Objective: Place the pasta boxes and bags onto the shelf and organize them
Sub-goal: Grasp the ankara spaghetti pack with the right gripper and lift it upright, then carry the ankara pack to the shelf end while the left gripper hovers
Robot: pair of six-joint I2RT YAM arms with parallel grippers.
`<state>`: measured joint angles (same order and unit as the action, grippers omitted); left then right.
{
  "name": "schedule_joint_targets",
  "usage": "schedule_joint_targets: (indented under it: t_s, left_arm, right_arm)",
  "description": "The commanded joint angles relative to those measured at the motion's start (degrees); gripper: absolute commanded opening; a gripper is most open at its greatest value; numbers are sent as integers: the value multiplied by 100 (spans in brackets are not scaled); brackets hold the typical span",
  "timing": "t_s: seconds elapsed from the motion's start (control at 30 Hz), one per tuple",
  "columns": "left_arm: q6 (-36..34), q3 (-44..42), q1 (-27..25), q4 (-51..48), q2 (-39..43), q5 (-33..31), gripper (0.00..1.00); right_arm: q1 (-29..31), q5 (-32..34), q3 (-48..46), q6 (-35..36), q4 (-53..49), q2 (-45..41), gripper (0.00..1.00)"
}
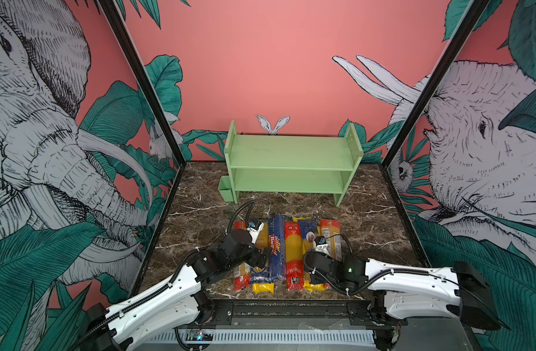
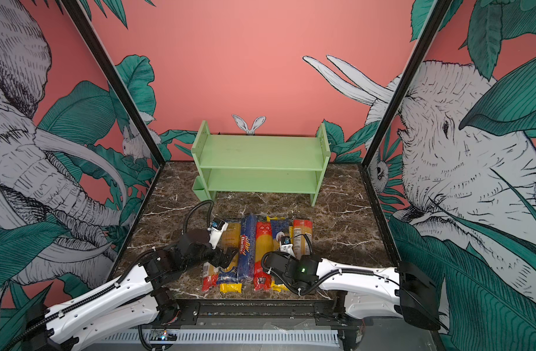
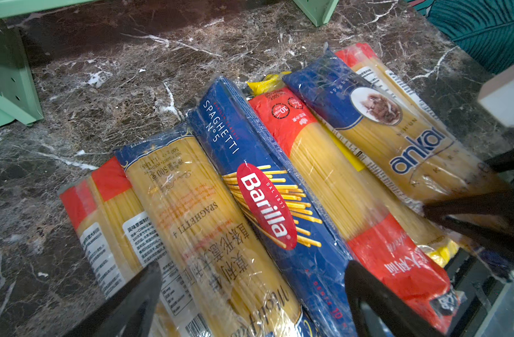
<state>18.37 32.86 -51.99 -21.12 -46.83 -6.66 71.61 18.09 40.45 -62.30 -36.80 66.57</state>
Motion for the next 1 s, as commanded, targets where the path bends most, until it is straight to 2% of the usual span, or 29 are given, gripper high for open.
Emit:
schedule_joint_targets:
  t_s: [0.0,0.23,0.53,0.97]
  left_arm:
    - [-18,190,-13,-58,-26,-99,98]
    - [-69,225,-13,-67,-14,-140,98]
    - [-145,386,-13,-107,-81,-152,98]
    - [-365,742,-13,-120,-320,-261,99]
  right_arm:
    - [4,176,395,49,141,-212,21]
    - [-20,208,683,295,13,-530,19]
    - [-77,547,1334,747,-675,-1075,18]
    - [-438,1027,3001,1989,-1458,-1422,17]
